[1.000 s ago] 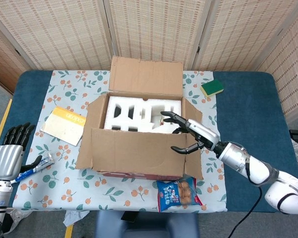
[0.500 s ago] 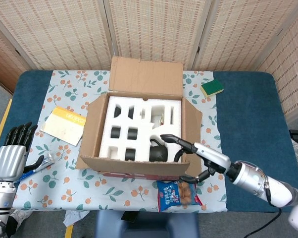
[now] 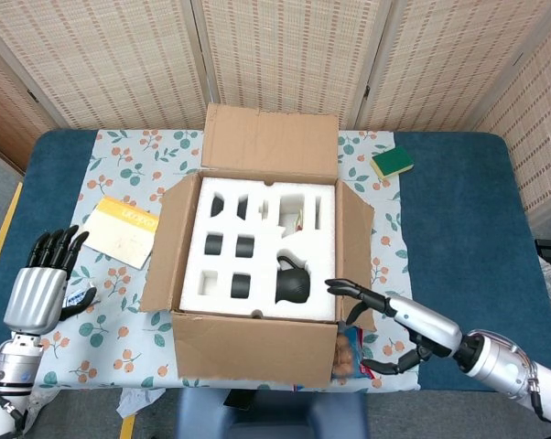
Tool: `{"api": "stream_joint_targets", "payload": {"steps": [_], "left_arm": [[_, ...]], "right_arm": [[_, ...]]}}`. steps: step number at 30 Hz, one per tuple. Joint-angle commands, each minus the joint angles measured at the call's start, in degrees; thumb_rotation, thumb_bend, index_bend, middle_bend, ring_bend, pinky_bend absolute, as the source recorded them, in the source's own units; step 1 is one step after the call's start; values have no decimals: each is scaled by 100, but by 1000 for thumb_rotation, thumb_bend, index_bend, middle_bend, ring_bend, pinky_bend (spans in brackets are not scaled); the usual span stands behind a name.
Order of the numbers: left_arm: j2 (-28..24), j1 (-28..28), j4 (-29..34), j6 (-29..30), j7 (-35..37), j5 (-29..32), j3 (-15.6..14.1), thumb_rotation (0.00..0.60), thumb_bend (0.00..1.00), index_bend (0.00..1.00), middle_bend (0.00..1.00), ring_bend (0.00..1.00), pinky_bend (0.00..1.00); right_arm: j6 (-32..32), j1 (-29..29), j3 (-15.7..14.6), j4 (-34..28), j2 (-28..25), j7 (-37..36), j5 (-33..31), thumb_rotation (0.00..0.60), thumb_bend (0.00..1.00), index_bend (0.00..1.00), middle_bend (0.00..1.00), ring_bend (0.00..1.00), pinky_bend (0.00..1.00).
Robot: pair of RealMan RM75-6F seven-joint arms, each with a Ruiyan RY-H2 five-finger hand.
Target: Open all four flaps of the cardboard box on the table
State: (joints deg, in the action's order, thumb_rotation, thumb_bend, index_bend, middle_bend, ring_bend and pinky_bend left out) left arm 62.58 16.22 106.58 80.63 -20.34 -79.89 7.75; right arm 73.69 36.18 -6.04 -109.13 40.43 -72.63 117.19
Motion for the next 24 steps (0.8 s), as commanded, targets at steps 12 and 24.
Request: {"api": "stream_joint_targets", "payload": {"steps": [12, 24], "left_arm": [[-132, -239, -159, -10, 472, -120, -306, 600, 342, 0, 62, 41, 85], [416, -761, -1099, 885, 982, -905, -611, 600, 343, 0, 62, 56, 110]], "right_arm": [[1014, -1821, 685, 668, 1527, 7256, -2423, 600, 387, 0, 0, 0, 0], [2258, -3265, 747, 1871, 2590, 7591, -3519, 600, 387, 0, 0, 0, 0]]}}
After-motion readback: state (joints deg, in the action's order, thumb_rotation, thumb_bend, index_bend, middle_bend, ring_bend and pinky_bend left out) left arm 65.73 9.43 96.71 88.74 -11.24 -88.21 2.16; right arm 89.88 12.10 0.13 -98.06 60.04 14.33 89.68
